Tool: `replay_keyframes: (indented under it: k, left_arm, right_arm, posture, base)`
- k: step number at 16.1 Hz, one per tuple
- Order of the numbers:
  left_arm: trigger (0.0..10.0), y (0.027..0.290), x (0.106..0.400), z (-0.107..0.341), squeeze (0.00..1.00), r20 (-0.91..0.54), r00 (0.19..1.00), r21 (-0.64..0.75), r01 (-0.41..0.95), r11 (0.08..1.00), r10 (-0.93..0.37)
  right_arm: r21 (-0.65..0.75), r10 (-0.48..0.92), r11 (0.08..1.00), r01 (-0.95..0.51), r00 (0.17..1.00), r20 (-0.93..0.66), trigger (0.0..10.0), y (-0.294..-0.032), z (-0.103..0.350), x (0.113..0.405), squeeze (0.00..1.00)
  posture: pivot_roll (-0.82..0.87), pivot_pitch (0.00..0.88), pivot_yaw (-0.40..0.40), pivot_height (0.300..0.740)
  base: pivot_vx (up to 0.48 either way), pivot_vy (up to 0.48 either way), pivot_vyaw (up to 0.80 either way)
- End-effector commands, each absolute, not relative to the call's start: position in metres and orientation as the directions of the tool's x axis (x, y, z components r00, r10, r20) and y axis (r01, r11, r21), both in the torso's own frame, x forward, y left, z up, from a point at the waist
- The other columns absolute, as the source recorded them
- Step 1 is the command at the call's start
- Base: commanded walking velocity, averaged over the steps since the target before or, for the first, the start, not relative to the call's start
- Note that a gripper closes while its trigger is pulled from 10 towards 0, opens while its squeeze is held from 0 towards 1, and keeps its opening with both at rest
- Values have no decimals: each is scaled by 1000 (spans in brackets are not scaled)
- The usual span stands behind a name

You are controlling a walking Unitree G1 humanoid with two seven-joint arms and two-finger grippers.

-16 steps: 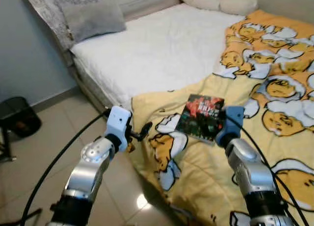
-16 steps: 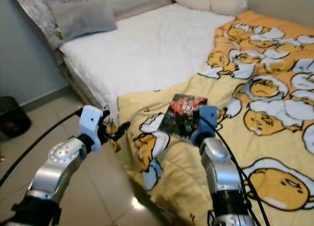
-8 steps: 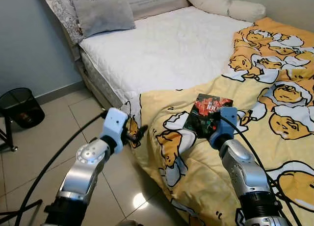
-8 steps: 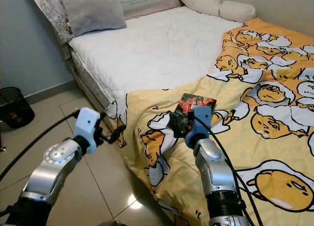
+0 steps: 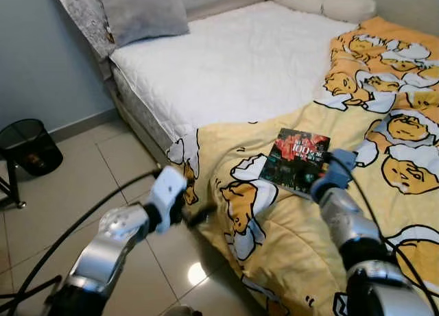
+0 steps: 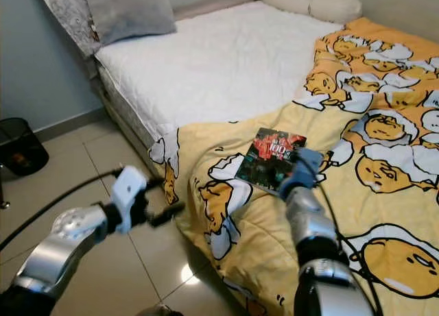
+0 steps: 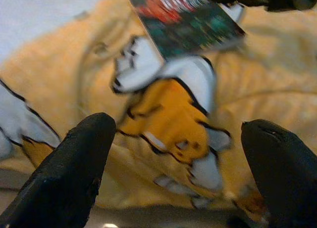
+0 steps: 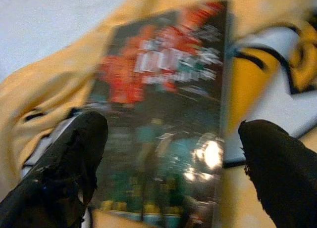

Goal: Clean up the room

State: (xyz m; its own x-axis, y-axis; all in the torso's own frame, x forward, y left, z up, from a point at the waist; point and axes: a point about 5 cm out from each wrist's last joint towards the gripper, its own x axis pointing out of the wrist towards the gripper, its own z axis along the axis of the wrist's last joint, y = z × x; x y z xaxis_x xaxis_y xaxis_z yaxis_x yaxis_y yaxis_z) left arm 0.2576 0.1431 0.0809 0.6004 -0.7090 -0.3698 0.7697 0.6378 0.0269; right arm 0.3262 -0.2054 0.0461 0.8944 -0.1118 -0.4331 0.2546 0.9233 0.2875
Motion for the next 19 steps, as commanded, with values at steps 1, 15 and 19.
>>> replay_keyframes:
  k: [1,15,19]
  left_arm:
    - [10000,144,257,85,0,-368,586,29,784,621,-722]
    - [10000,149,254,93,0,-389,510,-4,832,555,-767]
    - [10000,154,255,95,0,-385,524,-6,822,570,-760]
  right_arm:
    - [333,-125,893,302,879,-461,10000,-206,41,326,1000]
    - [733,13,485,477,834,-551,10000,-191,8,311,0]
    - [862,17,210,460,880,-474,10000,-188,12,313,0]
  posture:
    - [52,0,59,740]
    - [113,0,63,740]
    - [123,0,62,740]
  base:
    - [0,0,0]
    - [0,0,0]
    - [0,0,0]
